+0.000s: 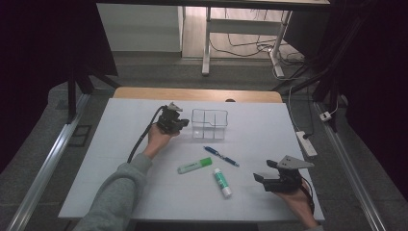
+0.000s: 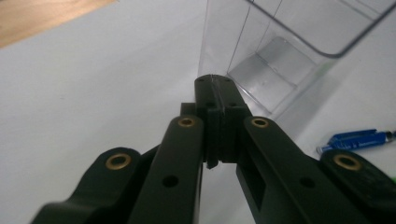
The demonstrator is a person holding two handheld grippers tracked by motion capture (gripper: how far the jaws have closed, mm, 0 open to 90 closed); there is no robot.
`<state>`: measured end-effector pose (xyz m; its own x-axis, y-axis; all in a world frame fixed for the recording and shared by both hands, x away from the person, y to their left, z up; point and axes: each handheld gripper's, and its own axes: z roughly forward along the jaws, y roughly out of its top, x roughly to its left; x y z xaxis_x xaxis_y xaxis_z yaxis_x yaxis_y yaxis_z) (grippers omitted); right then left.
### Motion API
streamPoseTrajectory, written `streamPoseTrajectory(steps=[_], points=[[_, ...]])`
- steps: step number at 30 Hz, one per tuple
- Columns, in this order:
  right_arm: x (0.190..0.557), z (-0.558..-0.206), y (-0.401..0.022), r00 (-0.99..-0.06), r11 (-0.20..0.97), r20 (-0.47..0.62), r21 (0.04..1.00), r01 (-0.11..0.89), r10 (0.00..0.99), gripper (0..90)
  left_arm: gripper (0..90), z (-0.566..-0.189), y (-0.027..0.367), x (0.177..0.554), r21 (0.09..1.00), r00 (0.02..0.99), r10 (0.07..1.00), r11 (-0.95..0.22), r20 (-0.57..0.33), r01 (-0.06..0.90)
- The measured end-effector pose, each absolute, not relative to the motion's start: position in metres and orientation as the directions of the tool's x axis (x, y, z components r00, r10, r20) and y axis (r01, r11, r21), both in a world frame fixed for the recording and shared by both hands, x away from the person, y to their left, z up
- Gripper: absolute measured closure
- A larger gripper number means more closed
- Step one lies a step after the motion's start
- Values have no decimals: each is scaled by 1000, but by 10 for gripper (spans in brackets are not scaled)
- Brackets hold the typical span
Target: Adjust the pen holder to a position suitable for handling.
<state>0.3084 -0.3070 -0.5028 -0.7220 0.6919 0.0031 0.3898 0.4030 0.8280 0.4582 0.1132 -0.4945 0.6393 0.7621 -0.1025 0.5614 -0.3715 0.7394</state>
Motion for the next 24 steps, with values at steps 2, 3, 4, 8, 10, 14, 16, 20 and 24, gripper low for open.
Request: streamPoseTrajectory(steps=[2, 3, 4, 8, 10, 14, 16, 20, 24], points=[[308, -503, -308, -722, 405, 2, 827, 390, 692, 221, 883, -490, 118, 451, 746, 645, 759, -379, -88, 548], [308, -503, -308, -721, 405, 3, 826, 392, 693, 221, 883, -486, 122, 444, 749, 651, 755, -388, -76, 537], [308, -503, -308, -720, 402, 4, 827, 392, 694, 221, 883, -485, 124, 439, 751, 654, 753, -392, -69, 531], [308, -503, -309, -717, 399, 4, 829, 393, 697, 221, 883, -482, 131, 428, 757, 662, 747, -395, -65, 521], [308, -502, -309, -715, 396, 4, 830, 391, 699, 221, 880, -480, 134, 420, 760, 666, 744, -400, -58, 513], [308, -502, -309, -716, 398, 4, 829, 393, 698, 221, 823, -477, 142, 407, 764, 674, 737, -404, -54, 503], [308, -502, -309, -714, 402, 0, 826, 394, 700, 221, 728, -475, 146, 400, 769, 683, 728, -407, -52, 492], [308, -503, -309, -714, 399, 4, 827, 396, 700, 221, 571, -475, 152, 383, 774, 697, 715, -413, -50, 480], [308, -502, -310, -713, 397, 4, 828, 396, 701, 222, 500, -477, 158, 364, 771, 706, 707, -427, -41, 472]])
